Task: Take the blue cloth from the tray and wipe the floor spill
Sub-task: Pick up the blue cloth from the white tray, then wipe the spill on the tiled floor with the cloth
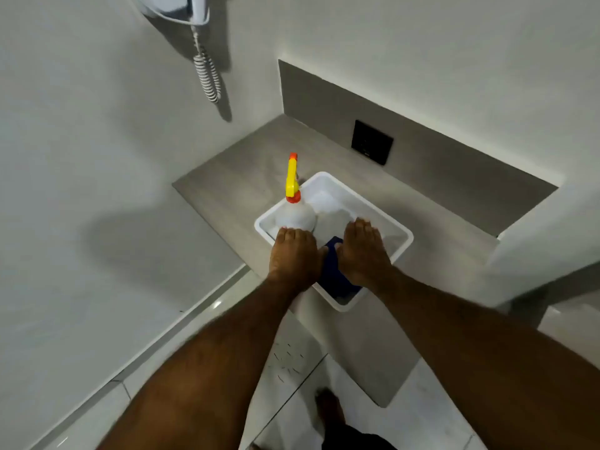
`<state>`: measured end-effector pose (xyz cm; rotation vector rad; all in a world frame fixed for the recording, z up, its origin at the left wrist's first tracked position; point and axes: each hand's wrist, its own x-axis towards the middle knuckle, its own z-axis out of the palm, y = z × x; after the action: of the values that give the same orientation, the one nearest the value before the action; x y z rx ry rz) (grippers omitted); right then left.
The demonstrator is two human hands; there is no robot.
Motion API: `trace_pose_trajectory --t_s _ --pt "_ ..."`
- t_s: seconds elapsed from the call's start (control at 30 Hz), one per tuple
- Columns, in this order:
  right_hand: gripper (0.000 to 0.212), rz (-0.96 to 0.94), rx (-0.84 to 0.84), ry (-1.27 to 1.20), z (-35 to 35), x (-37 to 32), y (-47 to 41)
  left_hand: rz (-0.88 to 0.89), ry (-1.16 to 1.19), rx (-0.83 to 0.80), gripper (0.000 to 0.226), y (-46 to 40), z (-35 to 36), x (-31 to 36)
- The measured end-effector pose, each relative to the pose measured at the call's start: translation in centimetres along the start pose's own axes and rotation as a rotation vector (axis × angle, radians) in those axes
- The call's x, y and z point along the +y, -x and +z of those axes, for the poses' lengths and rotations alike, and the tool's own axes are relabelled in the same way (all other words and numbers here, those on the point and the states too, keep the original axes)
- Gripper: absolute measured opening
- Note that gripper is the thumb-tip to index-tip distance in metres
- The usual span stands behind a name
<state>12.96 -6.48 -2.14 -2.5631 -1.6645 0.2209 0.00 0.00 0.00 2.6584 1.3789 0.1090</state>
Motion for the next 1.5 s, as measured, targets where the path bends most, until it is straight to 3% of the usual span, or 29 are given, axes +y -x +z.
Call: trace_pose_trajectory --t_s 0.13,0.2,0.33,0.43,0.6,0.73,0.83,0.93,1.03,1.1,1.23,1.4,1.5 --pt "0.050 -0.014 -0.181 0.015 0.5 0.6 -1.0 -0.145 0.090 -0.128 0.044 -1.2 0.6 0.4" --pt "0.037 0.018 -0.257 -0.009 0.9 0.7 -1.2 -0.107 0.023 -0.219 0.042 -1.7 1.0 0.8" --pt "0.035 0.178 -0.311 -0.187 1.0 1.0 -2.3 -0.106 -0.099 -0.342 0.031 -2.4 2.3 1.1" --pt "0.021 0.230 -0.381 -0.345 0.8 1.5 -4.0 -0.121 -0.059 -0.372 0.021 -2.6 2.9 1.6" --pt "0.028 0.375 -0.417 -0.591 -0.1 2.2 -5.1 -0.216 0.456 -0.314 0.024 -2.6 2.2 1.6" --pt "0.040 0.564 -0.381 -1.155 -4.7 2.1 -3.2 -0.236 0.851 -0.222 0.023 -1.0 -1.7 1.0" --pt "0.064 0.463 -0.430 -1.342 -8.7 0.9 -0.2 -0.182 1.071 -0.256 0.023 1.0 -5.8 -1.0" --pt "0.062 0.283 -0.402 -1.391 -10.6 -2.2 3.2 -0.105 1.236 -0.317 0.019 4.5 -9.4 -4.7" --pt "0.058 0.202 -0.494 -1.612 -9.6 -6.4 6.6 -0.100 1.389 -0.389 0.020 8.6 -11.3 -9.3" --pt "0.055 0.222 -0.601 -1.684 -8.1 -9.4 8.4 -0.116 1.401 -0.409 0.019 11.0 -11.3 -12.2" --pt "0.055 0.281 -0.785 -1.554 -3.8 -15.3 11.7 -0.163 1.283 -0.464 0.019 15.3 -8.9 -17.4" --pt "0.050 0.407 -0.796 -1.494 1.3 -19.3 13.9 -0.386 1.180 -0.370 0.028 18.9 -3.3 -21.1" --pt "0.041 0.485 -0.760 -1.408 4.3 -20.2 13.2 -0.505 0.927 -0.209 0.031 21.2 0.6 -23.9"
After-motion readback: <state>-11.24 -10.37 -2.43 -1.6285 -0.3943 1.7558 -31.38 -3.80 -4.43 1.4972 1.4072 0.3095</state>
